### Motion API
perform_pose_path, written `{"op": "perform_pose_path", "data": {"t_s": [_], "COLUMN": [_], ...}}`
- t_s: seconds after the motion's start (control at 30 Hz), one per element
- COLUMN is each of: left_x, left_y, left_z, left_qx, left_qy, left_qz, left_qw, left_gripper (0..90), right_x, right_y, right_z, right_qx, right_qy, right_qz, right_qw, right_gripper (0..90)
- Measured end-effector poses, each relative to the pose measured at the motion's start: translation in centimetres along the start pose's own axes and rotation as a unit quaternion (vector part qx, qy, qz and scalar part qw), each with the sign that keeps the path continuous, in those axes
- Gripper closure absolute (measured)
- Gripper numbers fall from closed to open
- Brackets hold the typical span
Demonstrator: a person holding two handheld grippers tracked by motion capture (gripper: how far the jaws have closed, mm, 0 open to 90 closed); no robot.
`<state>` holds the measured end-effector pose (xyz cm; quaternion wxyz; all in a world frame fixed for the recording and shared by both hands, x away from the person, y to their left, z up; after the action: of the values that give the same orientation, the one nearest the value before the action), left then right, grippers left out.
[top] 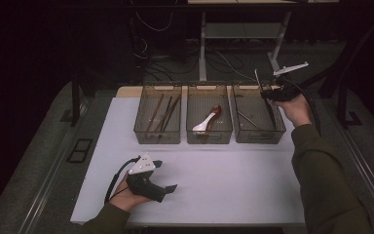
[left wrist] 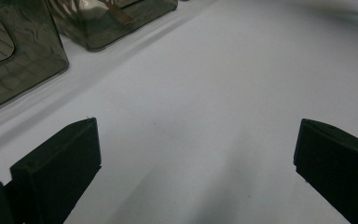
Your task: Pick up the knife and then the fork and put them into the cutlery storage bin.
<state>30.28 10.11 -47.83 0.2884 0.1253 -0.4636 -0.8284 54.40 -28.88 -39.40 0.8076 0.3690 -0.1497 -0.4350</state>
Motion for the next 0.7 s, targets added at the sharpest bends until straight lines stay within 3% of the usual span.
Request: {"op": "perform_pose_path", "data": {"t_s": [0.43,0.7], "left_x": [0.3,0.3], "left_y": [0.1,0.1], "left_z": [0.0,0.0], "left_qx": [0.001,0.0], "left_qy": [-0.003,-0.003], "left_qz": [-0.003,-0.003], "left_qw": [1.0,1.0], "left_gripper": [0.0,0.0], "right_x": [-0.2,-0.6], "right_y": [-1.9,-2.4], "right_z": [-1.6,-2.9], "right_qx": [-0.072,-0.099], "right_qy": [0.028,0.038], "right_qz": [-0.013,-0.009], "right_qw": [0.9969,0.9943], "right_gripper": [80.2,80.0]}}
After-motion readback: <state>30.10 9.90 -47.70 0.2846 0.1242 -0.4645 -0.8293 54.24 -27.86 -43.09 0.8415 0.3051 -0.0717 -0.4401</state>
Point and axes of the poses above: each handheld gripper's, and its own axes: z roughly backward along the jaws, y roughly out of its top, x roughly to its right, the point moved 7 cm from there along -z, roughly forward along the jaws, and after that the axes turned 5 degrees about y, right-handed, at the moved point
